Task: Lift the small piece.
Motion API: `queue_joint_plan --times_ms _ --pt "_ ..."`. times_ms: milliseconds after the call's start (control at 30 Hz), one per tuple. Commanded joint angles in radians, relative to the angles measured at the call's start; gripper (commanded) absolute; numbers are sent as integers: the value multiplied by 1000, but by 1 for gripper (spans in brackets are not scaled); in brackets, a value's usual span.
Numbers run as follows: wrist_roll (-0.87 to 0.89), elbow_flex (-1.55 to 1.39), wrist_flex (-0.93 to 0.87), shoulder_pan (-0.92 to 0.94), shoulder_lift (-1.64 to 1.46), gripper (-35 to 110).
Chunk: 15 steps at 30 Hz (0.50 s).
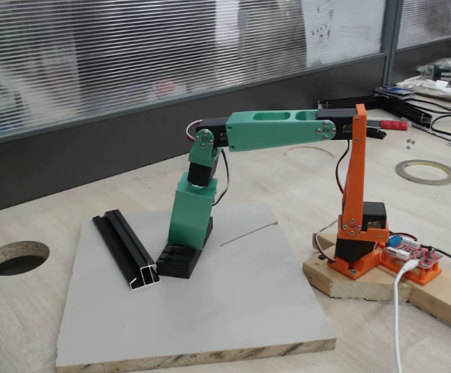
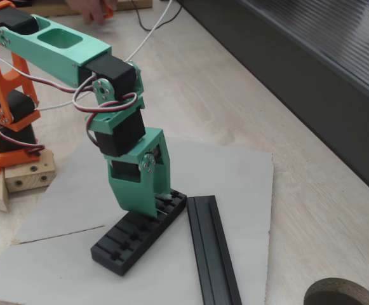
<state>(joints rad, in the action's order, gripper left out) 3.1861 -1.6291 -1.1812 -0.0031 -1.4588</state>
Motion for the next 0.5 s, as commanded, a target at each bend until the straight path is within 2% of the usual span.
queue_joint_plan --times_ms 0,467 --pt "25 5 -11 5 -28 32" --pt "25 5 -3 3 -28 32"
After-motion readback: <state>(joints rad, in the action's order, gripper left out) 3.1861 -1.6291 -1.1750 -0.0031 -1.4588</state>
